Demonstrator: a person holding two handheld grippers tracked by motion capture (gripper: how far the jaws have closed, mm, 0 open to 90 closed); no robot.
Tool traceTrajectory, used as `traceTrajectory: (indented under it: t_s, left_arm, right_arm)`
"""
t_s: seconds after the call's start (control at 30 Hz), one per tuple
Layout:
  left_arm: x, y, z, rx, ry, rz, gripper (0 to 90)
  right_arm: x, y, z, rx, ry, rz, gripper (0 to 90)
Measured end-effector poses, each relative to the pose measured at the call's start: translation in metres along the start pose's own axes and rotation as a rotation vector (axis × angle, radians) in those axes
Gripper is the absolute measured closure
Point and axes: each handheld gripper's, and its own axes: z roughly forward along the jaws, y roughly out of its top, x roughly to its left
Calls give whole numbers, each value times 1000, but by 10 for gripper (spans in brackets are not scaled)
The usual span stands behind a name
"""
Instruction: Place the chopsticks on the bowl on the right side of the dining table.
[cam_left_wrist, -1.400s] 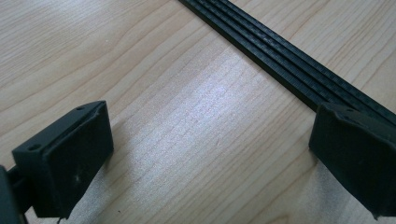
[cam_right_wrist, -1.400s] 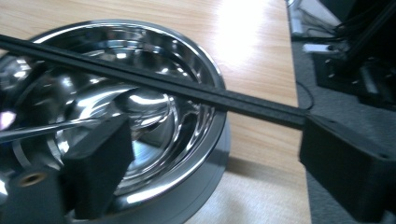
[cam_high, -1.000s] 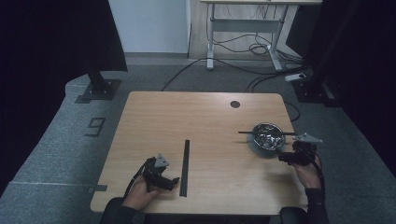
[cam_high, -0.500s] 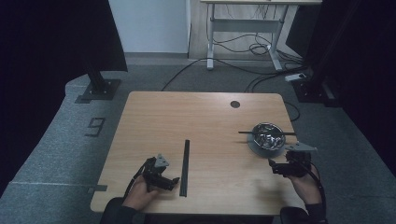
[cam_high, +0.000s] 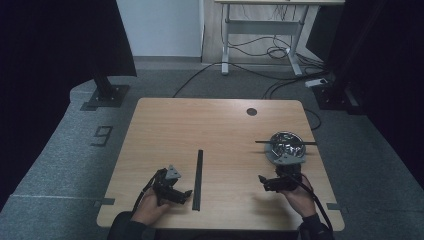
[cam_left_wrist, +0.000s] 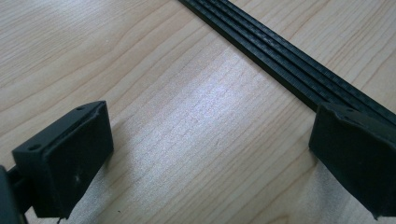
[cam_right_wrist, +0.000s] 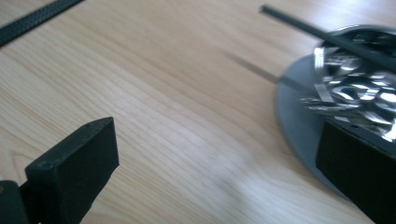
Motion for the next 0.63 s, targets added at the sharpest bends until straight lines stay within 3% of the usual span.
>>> traceTrajectory:
  t_s: [0.13, 0.27, 0.37, 0.5, 0.63]
  left_arm:
    - [0, 0, 0, 1, 0, 1, 0]
    - [0, 0, 0, 1, 0, 2, 0]
    - [0, 0, 0, 1, 1, 1, 0]
    - [0, 0, 0, 1, 1, 0, 0]
    - [0, 0, 0, 2, 2, 0, 0]
  right_arm:
    - [10, -6, 22, 20, 43, -9, 0]
    - [14, -15, 43, 48, 49, -32, 0]
    - [13, -23, 52, 47, 61, -23, 0]
    - [10, -28, 58, 47, 94, 4, 0]
    - [9, -28, 58, 48, 93, 2, 0]
